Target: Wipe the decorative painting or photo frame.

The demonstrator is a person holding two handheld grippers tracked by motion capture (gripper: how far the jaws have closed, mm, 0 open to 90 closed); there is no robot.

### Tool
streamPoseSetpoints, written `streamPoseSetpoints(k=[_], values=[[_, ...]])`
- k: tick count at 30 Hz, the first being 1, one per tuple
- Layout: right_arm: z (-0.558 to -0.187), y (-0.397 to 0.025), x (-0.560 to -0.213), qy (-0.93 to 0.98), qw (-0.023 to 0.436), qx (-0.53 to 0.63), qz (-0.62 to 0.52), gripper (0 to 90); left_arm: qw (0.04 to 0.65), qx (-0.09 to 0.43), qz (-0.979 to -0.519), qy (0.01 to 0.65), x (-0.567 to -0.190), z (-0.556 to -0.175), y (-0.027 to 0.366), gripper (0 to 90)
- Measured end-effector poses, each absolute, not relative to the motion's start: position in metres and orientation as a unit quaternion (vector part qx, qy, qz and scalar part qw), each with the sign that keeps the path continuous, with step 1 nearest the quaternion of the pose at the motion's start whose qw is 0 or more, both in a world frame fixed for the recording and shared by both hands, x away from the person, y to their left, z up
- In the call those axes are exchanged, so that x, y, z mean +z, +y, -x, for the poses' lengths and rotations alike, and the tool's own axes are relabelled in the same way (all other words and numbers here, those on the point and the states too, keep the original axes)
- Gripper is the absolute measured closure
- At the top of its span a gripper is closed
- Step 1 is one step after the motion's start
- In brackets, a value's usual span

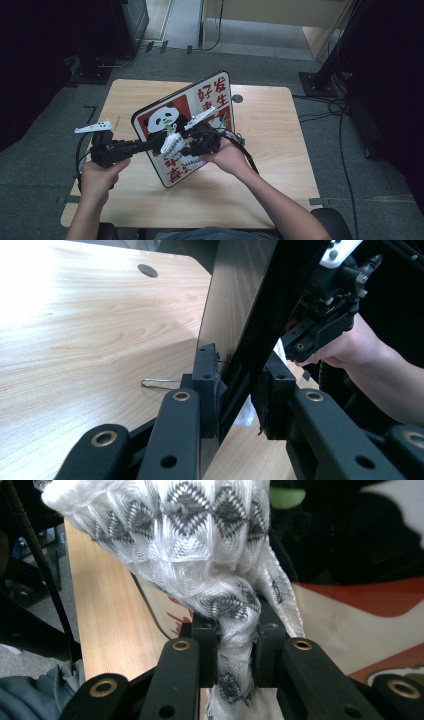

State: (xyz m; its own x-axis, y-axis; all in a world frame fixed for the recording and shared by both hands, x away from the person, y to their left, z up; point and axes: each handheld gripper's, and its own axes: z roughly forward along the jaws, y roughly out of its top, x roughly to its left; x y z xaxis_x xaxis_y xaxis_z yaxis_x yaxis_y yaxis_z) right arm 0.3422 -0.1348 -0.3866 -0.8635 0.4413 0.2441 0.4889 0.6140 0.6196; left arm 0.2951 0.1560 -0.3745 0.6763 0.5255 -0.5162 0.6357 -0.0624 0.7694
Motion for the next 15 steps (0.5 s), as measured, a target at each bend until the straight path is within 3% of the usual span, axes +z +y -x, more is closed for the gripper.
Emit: streamPoseSetpoints(k=[15], values=[[-0.338,-0.138,-0.408,-0.898,0.042,-0.353,0.261,77.9,0.556,-0.048,-0.728,0.399,-0.374,-0.295,0.156,74.4]])
